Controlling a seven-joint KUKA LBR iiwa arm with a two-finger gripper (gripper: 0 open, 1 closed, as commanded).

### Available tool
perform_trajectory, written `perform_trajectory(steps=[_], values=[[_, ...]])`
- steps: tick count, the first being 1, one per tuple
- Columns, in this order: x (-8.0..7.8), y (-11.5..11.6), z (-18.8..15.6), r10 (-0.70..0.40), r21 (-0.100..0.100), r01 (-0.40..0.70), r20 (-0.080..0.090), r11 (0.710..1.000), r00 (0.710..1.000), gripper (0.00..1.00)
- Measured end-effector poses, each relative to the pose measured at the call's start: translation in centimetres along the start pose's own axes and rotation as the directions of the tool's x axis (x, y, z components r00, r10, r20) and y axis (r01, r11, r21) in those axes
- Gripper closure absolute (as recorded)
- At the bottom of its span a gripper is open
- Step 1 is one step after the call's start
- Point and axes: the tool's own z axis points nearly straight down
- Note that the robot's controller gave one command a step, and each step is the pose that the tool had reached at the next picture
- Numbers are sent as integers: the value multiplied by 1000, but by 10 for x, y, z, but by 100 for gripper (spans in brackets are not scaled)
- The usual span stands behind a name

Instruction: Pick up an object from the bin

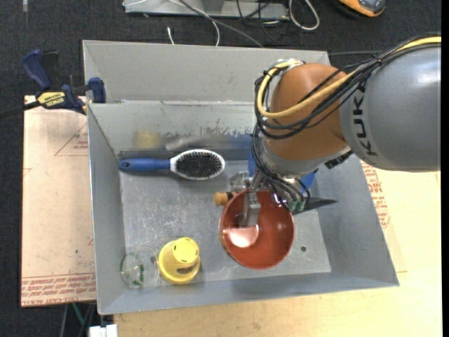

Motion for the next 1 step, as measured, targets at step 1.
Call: perform_trajectory(steps=[1], values=[[0,-1,-18,-1,0,1,-11,1000,1000,100]])
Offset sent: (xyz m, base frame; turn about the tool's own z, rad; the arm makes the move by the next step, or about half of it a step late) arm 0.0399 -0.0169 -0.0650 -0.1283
